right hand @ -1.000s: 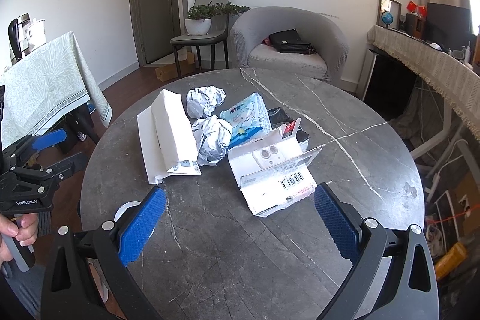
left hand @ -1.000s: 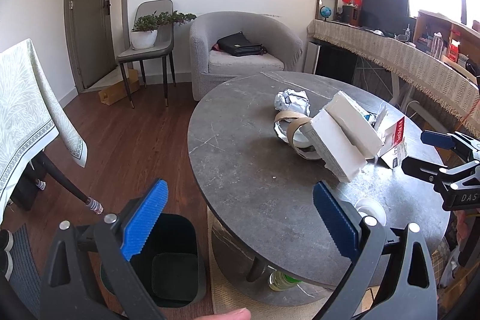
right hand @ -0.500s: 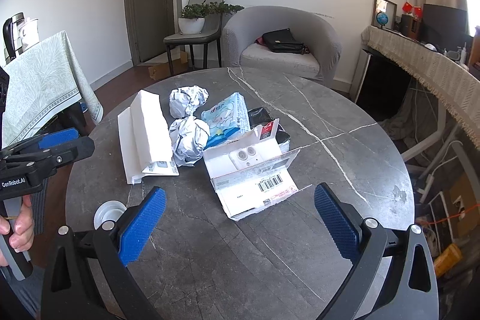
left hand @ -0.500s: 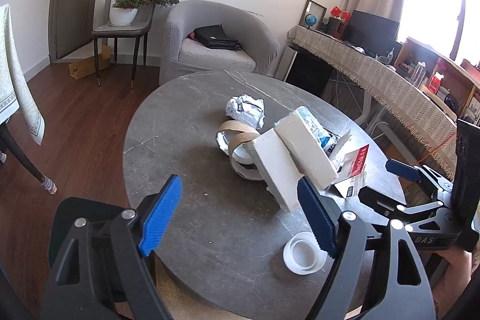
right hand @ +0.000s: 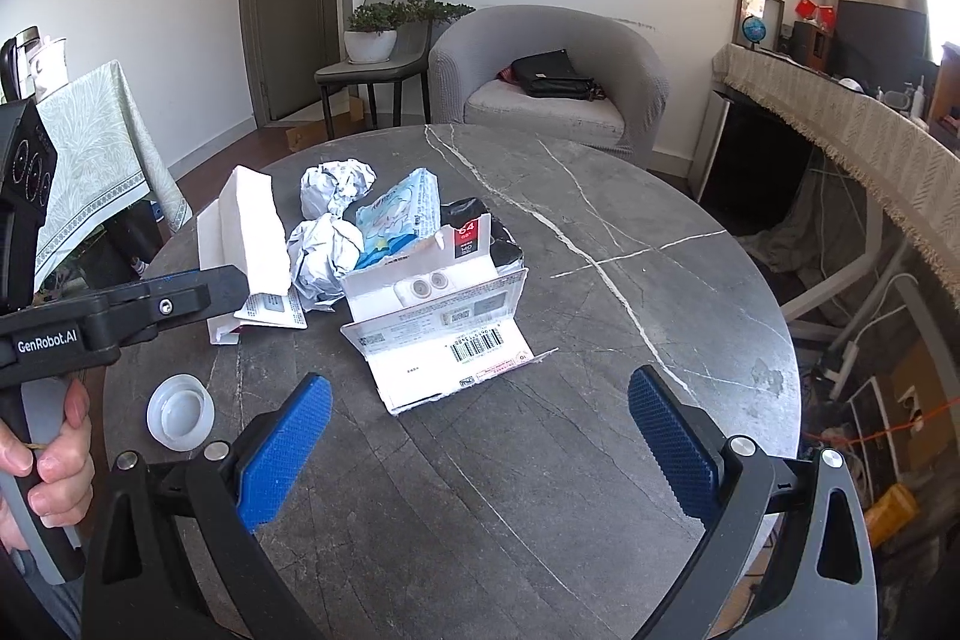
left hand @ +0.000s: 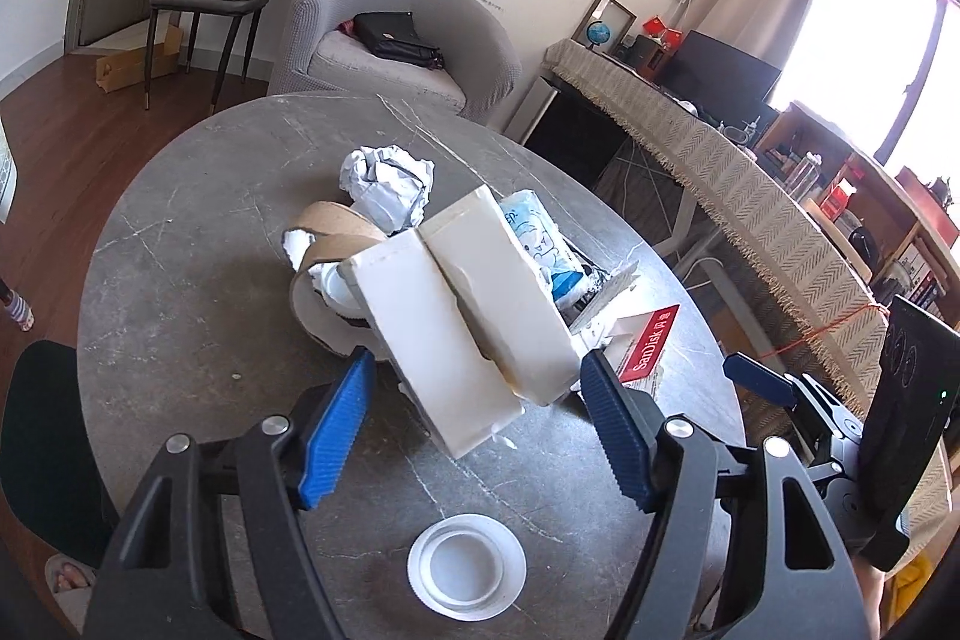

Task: Collect trash
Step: 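Reach the left tool to the white tissue box and close on it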

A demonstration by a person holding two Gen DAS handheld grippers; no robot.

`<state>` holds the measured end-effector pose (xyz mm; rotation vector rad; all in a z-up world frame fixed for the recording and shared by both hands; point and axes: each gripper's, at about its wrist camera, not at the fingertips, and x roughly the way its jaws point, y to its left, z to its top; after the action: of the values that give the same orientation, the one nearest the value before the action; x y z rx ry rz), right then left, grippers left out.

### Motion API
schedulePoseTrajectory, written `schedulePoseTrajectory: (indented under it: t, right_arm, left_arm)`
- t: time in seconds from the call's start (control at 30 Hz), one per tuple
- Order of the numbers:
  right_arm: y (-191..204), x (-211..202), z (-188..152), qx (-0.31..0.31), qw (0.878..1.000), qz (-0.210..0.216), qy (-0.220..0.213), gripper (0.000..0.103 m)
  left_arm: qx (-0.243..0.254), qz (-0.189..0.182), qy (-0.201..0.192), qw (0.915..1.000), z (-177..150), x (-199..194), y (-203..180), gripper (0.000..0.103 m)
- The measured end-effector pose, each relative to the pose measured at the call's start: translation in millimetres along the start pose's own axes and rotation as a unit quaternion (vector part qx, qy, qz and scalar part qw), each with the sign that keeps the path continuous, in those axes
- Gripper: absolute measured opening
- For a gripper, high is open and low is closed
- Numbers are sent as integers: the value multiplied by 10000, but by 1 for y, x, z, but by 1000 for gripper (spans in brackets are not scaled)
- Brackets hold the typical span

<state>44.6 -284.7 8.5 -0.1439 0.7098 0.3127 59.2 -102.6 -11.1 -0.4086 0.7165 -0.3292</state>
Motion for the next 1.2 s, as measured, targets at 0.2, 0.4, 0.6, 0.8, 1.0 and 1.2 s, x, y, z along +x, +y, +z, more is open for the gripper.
schedulePoseTrajectory:
  t: [0.2,0.4,0.6,0.8,1.0,1.2]
  right_arm:
    - [-2,-2,0,-49,10000,26,4,100]
    - [-1,1,-3,-100,9999,107,36,100]
    - [2,4,-2,-138,9998,157,67,100]
    - [-1,10,0,-16,9994,319,104,100]
    - [3,19,4,-176,9991,359,132,100]
    - [-6,32,11,-129,9981,549,231,100]
  left_arm:
    - [-326,-24,-189,9993,8,1,1,73]
    - [-469,31,-40,9989,15,7,4,76]
    - [-438,72,33,9990,12,13,9,67]
    - [-242,173,20,9996,10,13,8,60]
    - [1,200,-79,9998,9,2,4,58]
    - [251,95,-156,9995,8,-10,2,56]
